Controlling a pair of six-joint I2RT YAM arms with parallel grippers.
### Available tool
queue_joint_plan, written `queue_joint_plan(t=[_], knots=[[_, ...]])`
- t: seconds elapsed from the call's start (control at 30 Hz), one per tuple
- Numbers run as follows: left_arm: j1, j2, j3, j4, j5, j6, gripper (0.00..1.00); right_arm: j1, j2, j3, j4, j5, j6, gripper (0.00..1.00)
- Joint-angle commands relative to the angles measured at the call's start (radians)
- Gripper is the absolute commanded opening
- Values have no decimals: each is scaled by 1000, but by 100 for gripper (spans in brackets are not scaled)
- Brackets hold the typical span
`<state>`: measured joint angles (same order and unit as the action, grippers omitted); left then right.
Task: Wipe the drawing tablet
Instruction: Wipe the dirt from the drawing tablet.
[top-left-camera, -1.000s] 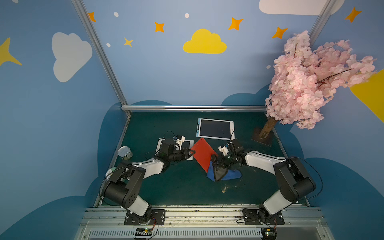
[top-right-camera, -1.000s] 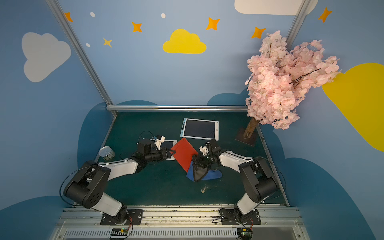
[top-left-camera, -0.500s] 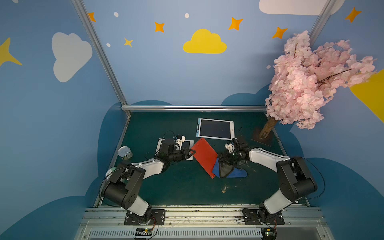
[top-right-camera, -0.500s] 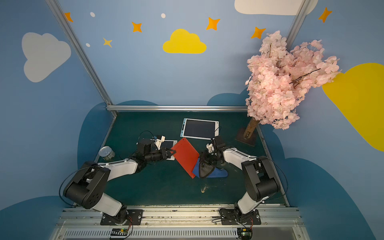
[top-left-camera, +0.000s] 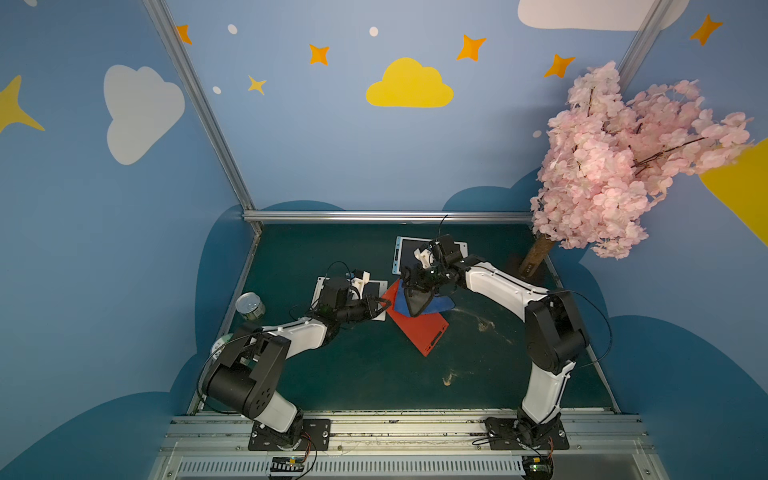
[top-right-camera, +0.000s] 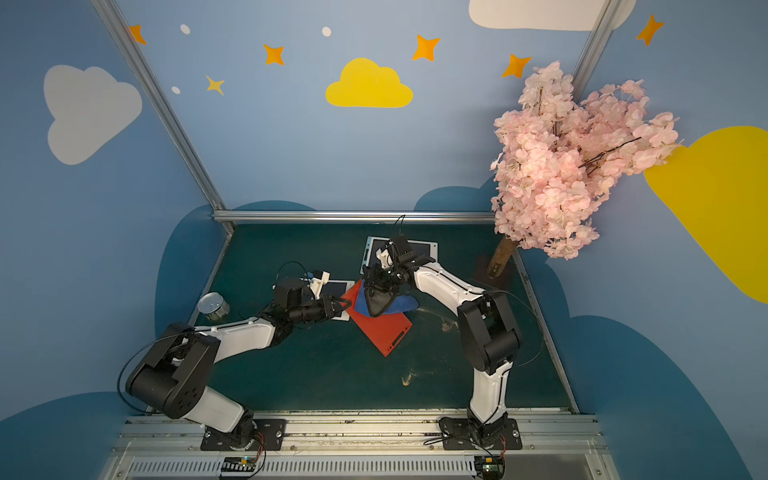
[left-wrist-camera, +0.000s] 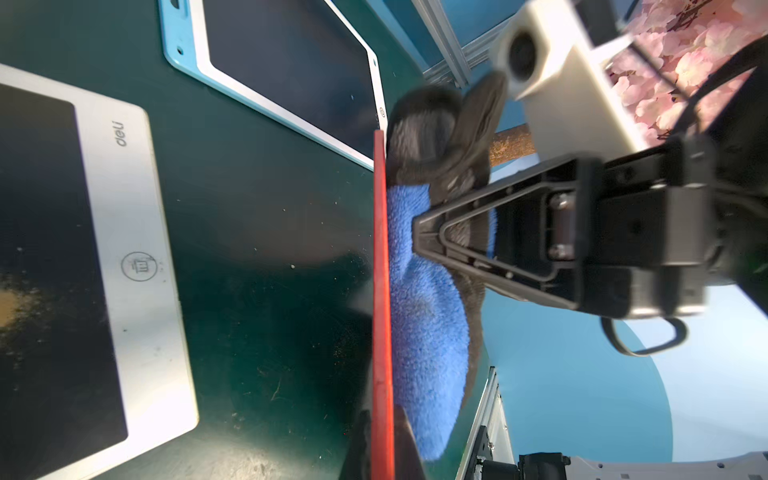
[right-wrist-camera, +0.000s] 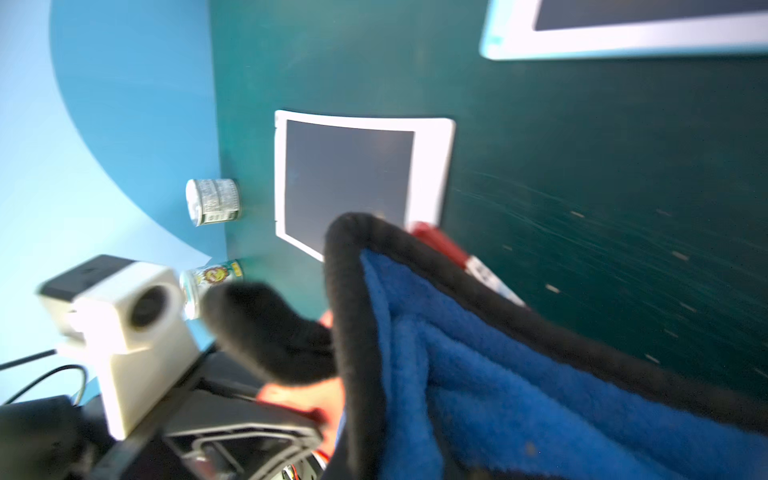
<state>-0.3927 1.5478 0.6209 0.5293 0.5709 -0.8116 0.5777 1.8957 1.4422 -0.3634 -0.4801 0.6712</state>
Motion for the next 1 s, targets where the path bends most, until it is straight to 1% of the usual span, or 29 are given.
queue_joint_plan(t=[0.0,0.1,0.17,0.27,0.37,0.43,0.53,0.63,0.7,0.8,0.97], knots=[[-5,-18,16,9,20,25,3,-3,32,-3,-40,-11,-30,0],[-5,-22,16,6,18,26,3,-26,7,-123,-16,-10,-42,0],[-5,-22,16,7,17,25,3,-39,-35,-232,14,-14,-47,0],[-5,-17,16,8,18,23,3,-45,-111,-400,50,13,-62,0],[-5,-11,17,11,20,22,3,-34,-164,-518,81,26,-60,0],[-5,-11,17,11,20,22,3,-2,-189,-577,117,25,-33,0],[-5,-7,17,11,17,24,3,84,-194,-599,163,25,9,0],[-6,-11,17,8,14,27,3,172,-160,-563,196,13,38,0],[-5,-14,17,2,11,32,3,206,-123,-540,231,-15,56,0],[-5,-19,18,-8,6,40,3,217,-82,-537,265,-45,78,0],[-5,-31,17,-15,1,43,3,182,-103,-620,266,-26,70,0]])
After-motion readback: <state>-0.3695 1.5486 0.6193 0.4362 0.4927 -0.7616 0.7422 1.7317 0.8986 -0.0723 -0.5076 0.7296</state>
